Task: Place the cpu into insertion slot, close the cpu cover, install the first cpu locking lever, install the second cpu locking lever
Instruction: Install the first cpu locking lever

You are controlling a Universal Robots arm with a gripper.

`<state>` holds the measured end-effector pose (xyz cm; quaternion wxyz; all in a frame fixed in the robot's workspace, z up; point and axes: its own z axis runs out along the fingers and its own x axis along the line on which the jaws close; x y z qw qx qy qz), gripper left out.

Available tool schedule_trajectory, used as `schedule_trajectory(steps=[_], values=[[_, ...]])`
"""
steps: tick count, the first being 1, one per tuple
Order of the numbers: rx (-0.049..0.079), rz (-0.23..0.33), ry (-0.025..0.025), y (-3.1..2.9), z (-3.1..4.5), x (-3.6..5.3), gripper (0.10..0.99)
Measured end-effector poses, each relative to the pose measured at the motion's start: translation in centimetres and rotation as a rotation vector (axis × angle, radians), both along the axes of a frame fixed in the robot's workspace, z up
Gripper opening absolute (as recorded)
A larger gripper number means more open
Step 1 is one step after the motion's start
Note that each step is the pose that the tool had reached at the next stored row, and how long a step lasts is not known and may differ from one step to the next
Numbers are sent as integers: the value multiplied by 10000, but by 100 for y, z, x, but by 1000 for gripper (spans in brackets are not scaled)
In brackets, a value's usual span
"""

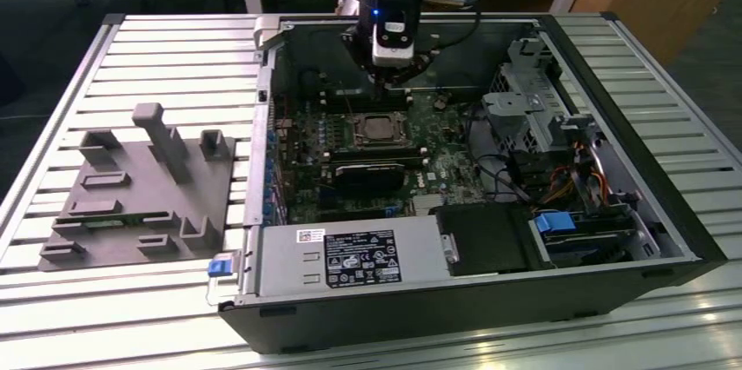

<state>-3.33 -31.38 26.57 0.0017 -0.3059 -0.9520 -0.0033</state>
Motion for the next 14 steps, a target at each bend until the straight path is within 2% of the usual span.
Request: schedule_trajectory(steps=[14], values=[[4, 1810, -1, 0, -1, 0, 118]])
